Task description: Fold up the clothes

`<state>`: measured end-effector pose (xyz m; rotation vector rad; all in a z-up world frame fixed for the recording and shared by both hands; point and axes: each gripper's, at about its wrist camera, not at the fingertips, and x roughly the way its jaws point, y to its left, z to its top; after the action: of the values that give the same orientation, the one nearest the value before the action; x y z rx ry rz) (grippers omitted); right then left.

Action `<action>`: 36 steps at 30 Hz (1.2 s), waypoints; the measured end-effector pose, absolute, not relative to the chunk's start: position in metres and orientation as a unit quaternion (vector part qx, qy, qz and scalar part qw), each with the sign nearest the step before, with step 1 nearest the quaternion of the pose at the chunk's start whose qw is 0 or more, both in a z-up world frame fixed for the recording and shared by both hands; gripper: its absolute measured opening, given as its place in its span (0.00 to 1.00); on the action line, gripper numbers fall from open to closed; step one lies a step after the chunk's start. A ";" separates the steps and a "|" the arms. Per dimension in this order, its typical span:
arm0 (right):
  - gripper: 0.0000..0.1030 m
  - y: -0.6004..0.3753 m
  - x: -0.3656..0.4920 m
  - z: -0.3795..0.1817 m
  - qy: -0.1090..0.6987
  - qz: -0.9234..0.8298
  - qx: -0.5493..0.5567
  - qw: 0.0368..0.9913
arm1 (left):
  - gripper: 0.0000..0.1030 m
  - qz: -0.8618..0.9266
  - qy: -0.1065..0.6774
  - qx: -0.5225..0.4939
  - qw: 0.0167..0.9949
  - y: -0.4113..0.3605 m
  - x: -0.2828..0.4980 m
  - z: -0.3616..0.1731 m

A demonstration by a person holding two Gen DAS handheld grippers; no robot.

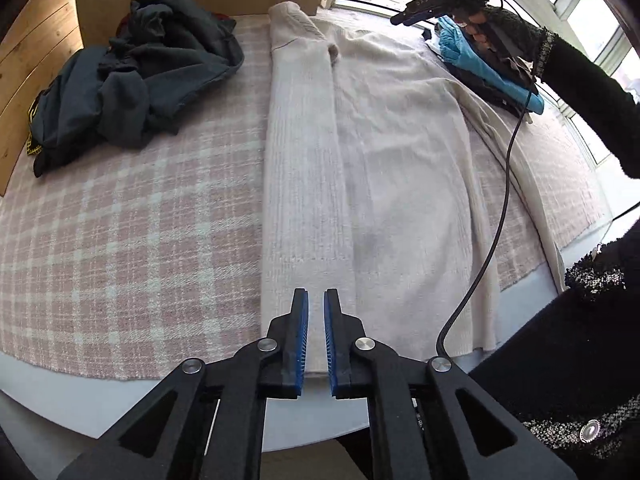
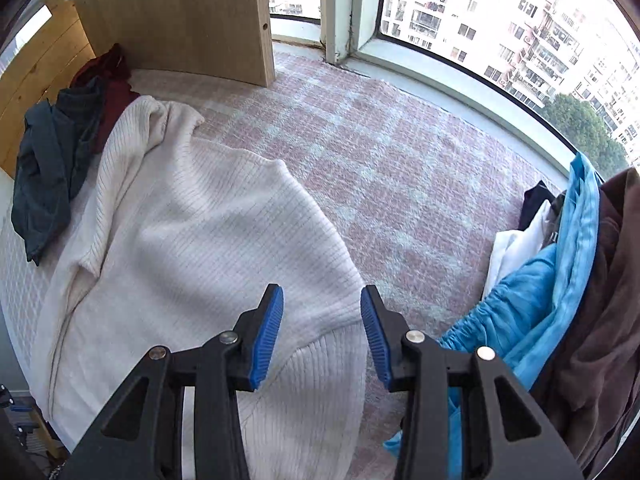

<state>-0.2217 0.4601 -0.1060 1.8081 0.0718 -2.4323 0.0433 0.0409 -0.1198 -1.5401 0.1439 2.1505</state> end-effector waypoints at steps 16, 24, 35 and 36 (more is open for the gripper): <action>0.44 0.441 -0.090 -0.134 0.087 -0.773 0.624 0.079 | 0.34 0.735 0.132 -0.540 0.388 0.154 0.148 -0.125; 0.48 0.453 -0.077 -0.143 0.083 -0.748 0.649 0.110 | 0.34 0.753 0.162 -0.548 0.326 0.189 0.145 -0.149; 0.09 0.474 -0.051 -0.115 0.112 -0.720 0.658 0.190 | 0.08 0.748 0.125 -0.581 0.295 0.185 0.136 -0.144; 0.09 0.480 -0.050 -0.105 0.122 -0.721 0.656 0.186 | 0.08 0.746 0.118 -0.582 0.302 0.186 0.138 -0.139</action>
<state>-0.0503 0.4805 -0.1050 1.8473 0.3434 -2.0317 0.1380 0.1862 -0.1393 -1.5432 0.3122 1.9771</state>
